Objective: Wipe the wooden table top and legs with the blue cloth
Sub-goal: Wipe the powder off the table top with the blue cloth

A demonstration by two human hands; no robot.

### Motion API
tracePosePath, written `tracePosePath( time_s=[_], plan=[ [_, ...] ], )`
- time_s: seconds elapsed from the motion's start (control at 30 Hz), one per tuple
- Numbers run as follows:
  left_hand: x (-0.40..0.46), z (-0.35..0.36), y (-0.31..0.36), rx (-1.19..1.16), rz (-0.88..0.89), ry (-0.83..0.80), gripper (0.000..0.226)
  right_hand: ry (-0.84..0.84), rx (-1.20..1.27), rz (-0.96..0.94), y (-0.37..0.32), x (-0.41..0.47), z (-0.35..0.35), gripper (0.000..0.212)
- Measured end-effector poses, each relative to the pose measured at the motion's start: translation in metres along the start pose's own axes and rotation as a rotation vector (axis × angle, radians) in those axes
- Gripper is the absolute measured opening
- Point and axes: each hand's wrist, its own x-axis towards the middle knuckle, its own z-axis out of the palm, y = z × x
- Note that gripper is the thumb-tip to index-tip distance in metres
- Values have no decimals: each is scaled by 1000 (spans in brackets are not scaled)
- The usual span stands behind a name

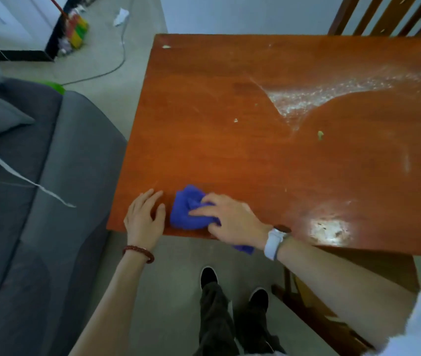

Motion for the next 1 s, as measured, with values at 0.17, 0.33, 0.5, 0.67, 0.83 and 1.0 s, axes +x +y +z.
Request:
tracePosePath(
  time_s=[0.17, 0.33, 0.5, 0.67, 0.83, 1.0],
  plan=[
    [-19, -20, 35, -513, -14, -156, 29, -157, 642, 104, -3, -29, -21, 46],
    [-36, -7, 73, -932, -58, -550, 47, -89, 879, 168, 11, -52, -52, 32],
    [-41, 11, 101, -980, -191, -629, 50, 40, 797, 203, 24, -77, -55, 32],
    [-52, 11, 99, -626, 55, -647, 25, -41, 646, 276, 28, -97, -55, 63],
    [-79, 6, 85, -489, 160, -542, 44, -368, 1047, 295, 28, -107, -40, 43],
    [-114, 3, 72, -292, 182, -381, 59, -217, 728, 209, 19, -102, -18, 23]
  ],
)
